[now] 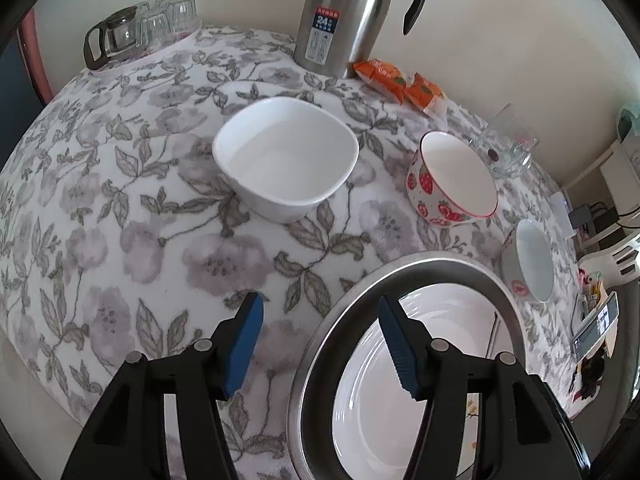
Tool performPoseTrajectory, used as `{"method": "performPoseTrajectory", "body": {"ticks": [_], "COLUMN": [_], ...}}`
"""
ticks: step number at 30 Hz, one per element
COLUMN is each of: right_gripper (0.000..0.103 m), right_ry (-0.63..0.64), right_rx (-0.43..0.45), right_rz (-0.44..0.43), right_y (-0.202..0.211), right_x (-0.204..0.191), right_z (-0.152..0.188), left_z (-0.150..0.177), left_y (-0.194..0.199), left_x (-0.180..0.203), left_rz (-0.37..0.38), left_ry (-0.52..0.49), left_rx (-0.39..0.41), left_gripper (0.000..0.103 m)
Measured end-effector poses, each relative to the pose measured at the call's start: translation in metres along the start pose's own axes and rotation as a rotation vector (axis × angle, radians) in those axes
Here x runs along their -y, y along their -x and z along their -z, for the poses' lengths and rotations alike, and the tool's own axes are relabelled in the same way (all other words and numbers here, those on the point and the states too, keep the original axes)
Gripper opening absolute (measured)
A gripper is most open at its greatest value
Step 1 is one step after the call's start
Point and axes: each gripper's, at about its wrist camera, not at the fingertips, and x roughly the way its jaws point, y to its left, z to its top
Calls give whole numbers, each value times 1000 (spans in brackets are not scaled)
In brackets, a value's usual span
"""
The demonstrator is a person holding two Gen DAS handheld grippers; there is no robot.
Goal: Organize plates and bowls
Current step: 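Open the right gripper to release the plate in the basin, then move the right gripper to the rim of the red-rimmed strawberry bowl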
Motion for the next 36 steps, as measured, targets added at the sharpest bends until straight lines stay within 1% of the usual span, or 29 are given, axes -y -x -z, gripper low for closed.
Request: {"method": "performPoseTrajectory", "body": {"ticks": [2,3,4,7,9,10,11,14,15,16,19,22,27,30,33,36], "right_gripper": [66,68,70,76,78,80,82,88,94,103,103,103,103,103,103,103], "right_ry": [22,28,34,41,47,47,46,36,35,34,29,14,-25,-54,-58,-61], "right_rx": [7,8,9,7,8,10,11,14,15,13,16,16,36,38,44,64], "right_rz": [10,12,13,17,23,23,22,24,25,29,35,20,24,14,13,-13], "right_y": [0,0,0,-2,-3,-4,-4,-5,-5,-5,-6,-7,-5,-5,-5,-2], "right_x": [-3,-4,-4,-4,-4,-4,-3,0,1,2,5,8,18,23,23,21], "right_z": [1,0,1,0,0,0,0,0,0,0,0,-1,-4,-4,-6,-10], "left_z": [1,1,2,2,2,2,2,1,0,0,0,0,-3,-6,-11,-17], "left_y": [-1,-1,-1,-1,-3,-3,-2,-1,-1,-1,-2,-2,0,2,7,17], "left_x": [2,3,4,6,5,5,4,2,1,1,1,0,-1,1,6,15], "left_rz": [-7,-10,-15,-29,-49,-58,-64,-65,-64,-68,-70,-67,-83,-76,-62,-45], "left_ry": [-11,-15,-21,-28,-28,-27,-26,-17,-12,-9,1,21,39,40,34,6], "left_rx": [-3,-1,3,8,9,12,17,29,32,33,34,41,63,80,113,185], "left_gripper": [75,77,79,80,84,89,92,92,92,92,92,92,92,92,92,92]}}
